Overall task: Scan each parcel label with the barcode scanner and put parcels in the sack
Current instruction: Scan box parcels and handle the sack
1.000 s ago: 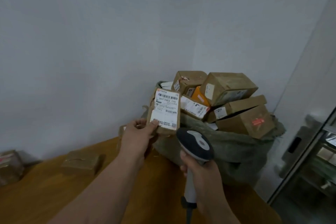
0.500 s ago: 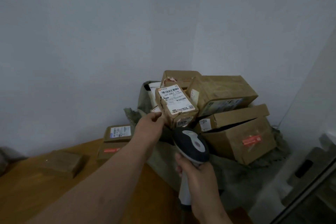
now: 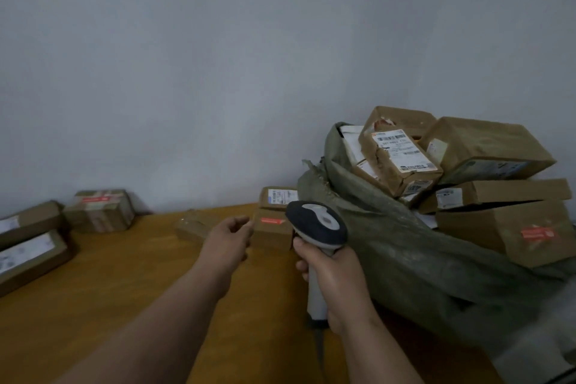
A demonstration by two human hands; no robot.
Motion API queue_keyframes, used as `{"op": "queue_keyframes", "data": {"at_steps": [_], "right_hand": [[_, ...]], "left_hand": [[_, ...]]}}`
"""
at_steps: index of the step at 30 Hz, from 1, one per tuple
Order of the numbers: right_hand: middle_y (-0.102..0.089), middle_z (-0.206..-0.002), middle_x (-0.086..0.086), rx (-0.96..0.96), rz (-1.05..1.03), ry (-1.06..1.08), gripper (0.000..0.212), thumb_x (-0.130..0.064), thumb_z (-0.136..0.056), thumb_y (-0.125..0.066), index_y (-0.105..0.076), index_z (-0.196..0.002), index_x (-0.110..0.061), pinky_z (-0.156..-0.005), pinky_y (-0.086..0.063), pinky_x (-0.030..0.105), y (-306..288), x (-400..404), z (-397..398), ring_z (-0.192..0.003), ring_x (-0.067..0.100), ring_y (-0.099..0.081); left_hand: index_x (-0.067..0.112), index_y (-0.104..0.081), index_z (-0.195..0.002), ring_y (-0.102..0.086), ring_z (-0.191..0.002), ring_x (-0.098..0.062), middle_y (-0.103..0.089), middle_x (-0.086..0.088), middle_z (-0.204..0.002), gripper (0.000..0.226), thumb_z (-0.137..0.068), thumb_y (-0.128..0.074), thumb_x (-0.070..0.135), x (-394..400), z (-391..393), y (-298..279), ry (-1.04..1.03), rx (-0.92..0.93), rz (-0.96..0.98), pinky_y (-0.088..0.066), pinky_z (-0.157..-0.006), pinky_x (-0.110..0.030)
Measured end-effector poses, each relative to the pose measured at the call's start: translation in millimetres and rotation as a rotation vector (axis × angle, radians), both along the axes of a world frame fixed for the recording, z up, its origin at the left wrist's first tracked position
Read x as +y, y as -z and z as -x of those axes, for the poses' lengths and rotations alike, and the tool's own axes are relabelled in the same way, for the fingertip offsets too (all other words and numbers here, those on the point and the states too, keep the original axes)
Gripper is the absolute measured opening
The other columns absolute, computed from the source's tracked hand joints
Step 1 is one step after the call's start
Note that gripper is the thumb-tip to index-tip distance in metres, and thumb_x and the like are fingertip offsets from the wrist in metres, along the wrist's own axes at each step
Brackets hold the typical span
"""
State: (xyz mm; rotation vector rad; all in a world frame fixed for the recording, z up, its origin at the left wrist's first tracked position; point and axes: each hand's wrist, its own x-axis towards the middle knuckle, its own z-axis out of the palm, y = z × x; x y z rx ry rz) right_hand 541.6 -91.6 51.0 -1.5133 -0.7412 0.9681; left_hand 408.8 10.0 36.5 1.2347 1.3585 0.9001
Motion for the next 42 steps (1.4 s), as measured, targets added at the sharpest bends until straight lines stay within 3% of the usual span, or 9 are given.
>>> {"op": "queue_keyframes", "data": {"at_steps": [3, 8, 11, 19, 23, 28, 36, 39, 42], "right_hand": [[-0.071, -0.083, 0.001, -0.015, 0.015, -0.054, 0.018, -0.027, -0.083, -0.078, -0.07, -0.098, -0.021, -0.069, -0.052, 0.03, 5, 8, 44, -0.08, 0.017, -0.068], [-0.073, -0.076, 0.0, -0.024, 0.06, -0.063, 0.015, -0.029, -0.082, -0.08, -0.072, -0.092, -0.022, -0.081, -0.056, 0.044, 24, 22, 107, -0.083, 0.025, -0.07], [-0.071, -0.077, 0.003, -0.023, 0.067, -0.082, 0.014, -0.027, -0.083, -0.079, -0.07, -0.093, -0.022, -0.08, -0.056, 0.042, 34, 29, 133, -0.082, 0.024, -0.069], [-0.071, -0.088, 0.004, 0.005, 0.14, -0.083, 0.017, -0.028, -0.083, -0.078, -0.067, -0.095, -0.022, -0.084, -0.055, 0.042, 57, 85, 146, -0.087, 0.023, -0.068], [-0.07, -0.095, 0.0, 0.082, 0.14, -0.017, 0.023, -0.024, -0.084, -0.077, -0.065, -0.103, -0.023, -0.08, -0.055, 0.036, 74, 141, 131, -0.089, 0.019, -0.068], [-0.072, -0.098, 0.001, 0.123, 0.187, -0.019, 0.026, -0.025, -0.085, -0.077, -0.068, -0.108, -0.017, -0.071, -0.052, 0.03, 108, 205, 108, -0.088, 0.016, -0.07], [-0.072, -0.096, 0.0, 0.178, 0.285, -0.054, 0.018, -0.026, -0.083, -0.078, -0.068, -0.098, -0.023, -0.084, -0.054, 0.037, 169, 279, 88, -0.094, 0.019, -0.069], [-0.072, -0.092, -0.001, 0.173, 0.322, -0.049, 0.014, -0.028, -0.081, -0.079, -0.066, -0.087, -0.027, -0.097, -0.052, 0.049, 190, 296, 84, -0.094, 0.02, -0.069], [-0.072, -0.091, -0.005, 0.193, 0.356, -0.036, 0.017, -0.028, -0.079, -0.08, -0.064, -0.085, -0.031, -0.097, -0.052, 0.05, 208, 305, 80, -0.094, 0.018, -0.069]], "left_hand": [[0.019, -0.057, -0.13, -0.059, -0.096, -0.016, -0.06, 0.004, -0.104, 0.03, -0.102, -0.052, 0.03, -1, 60, 13, -0.059, 0.015, 0.055, -0.054, -0.088, -0.038], [0.017, -0.057, -0.124, -0.057, -0.096, -0.019, -0.057, 0.001, -0.103, 0.025, -0.103, -0.052, 0.029, 1, 147, 35, -0.122, 0.044, 0.134, -0.051, -0.09, -0.042], [0.015, -0.056, -0.126, -0.057, -0.097, -0.019, -0.056, 0.001, -0.104, 0.026, -0.103, -0.052, 0.028, 3, 182, 49, -0.151, 0.064, 0.185, -0.051, -0.088, -0.041], [0.014, -0.054, -0.132, -0.056, -0.095, -0.018, -0.057, -0.002, -0.11, 0.032, -0.103, -0.052, 0.027, 48, 195, 76, -0.146, 0.101, 0.249, -0.049, -0.084, -0.037], [0.015, -0.053, -0.135, -0.057, -0.106, -0.023, -0.058, -0.005, -0.123, 0.037, -0.101, -0.055, 0.028, 88, 181, 93, -0.098, 0.176, 0.241, -0.049, -0.097, -0.042], [0.017, -0.041, -0.147, -0.052, -0.124, -0.027, -0.049, -0.01, -0.142, 0.054, -0.098, -0.061, 0.026, 151, 158, 118, 0.013, 0.353, 0.19, -0.045, -0.096, -0.036], [0.028, -0.025, -0.154, -0.029, -0.141, -0.031, -0.025, -0.003, -0.158, 0.087, -0.082, -0.074, 0.03, 246, 121, 180, 0.248, 0.881, -0.03, -0.034, -0.112, -0.042], [0.034, -0.011, -0.156, -0.012, -0.149, -0.029, -0.005, 0.001, -0.165, 0.092, -0.084, -0.068, 0.026, 267, 111, 203, 0.356, 1.063, -0.096, -0.021, -0.119, -0.044], [0.037, 0.003, -0.157, 0.011, -0.153, -0.025, 0.012, 0.004, -0.166, 0.098, -0.086, -0.061, 0.012, 283, 101, 215, 0.443, 1.224, -0.166, -0.005, -0.123, -0.051]]}}
